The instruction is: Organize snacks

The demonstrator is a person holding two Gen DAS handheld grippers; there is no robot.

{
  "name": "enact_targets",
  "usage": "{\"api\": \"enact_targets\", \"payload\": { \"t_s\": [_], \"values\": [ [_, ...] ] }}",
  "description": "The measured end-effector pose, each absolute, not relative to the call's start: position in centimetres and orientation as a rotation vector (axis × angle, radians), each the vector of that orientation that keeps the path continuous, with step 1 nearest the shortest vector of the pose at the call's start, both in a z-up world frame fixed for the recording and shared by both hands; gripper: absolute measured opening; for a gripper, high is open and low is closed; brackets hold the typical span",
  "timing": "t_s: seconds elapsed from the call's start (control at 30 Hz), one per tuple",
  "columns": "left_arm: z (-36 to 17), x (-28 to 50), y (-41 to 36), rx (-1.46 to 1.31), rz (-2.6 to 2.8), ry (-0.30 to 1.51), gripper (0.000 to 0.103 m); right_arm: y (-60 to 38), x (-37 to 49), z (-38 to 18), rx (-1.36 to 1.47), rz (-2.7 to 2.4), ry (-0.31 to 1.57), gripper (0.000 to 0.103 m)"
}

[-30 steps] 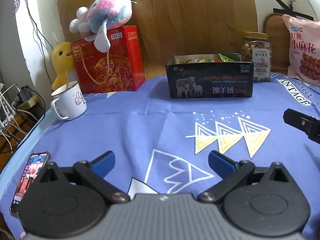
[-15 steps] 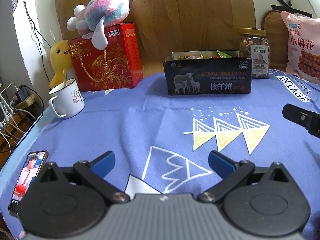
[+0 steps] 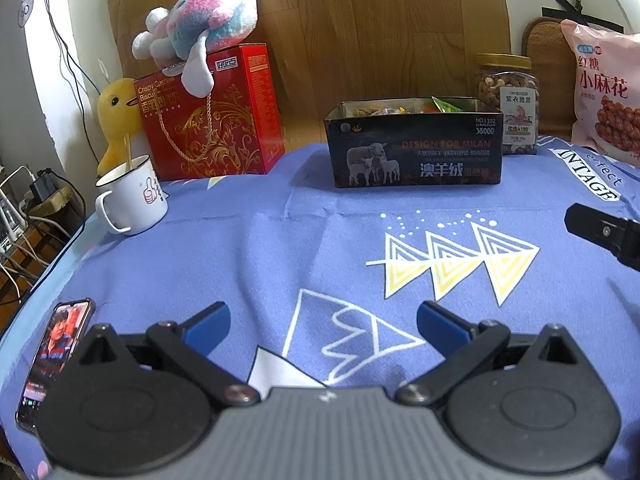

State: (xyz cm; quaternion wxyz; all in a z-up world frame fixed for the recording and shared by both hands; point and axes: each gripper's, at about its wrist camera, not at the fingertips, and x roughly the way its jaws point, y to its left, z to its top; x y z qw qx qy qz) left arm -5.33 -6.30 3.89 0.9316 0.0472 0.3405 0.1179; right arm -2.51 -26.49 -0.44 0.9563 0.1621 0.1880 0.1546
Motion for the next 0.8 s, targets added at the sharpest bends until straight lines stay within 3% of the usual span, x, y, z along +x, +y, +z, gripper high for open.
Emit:
{"api": "enact_targets", "payload": {
  "t_s": [0.8],
  "values": [
    [3.89,-5.29,-6.18,0.101,0.240,0.699,0.103,-26.35,-2.54,-0.45,0.331,0.311,0.381,0.085]
  ]
}}
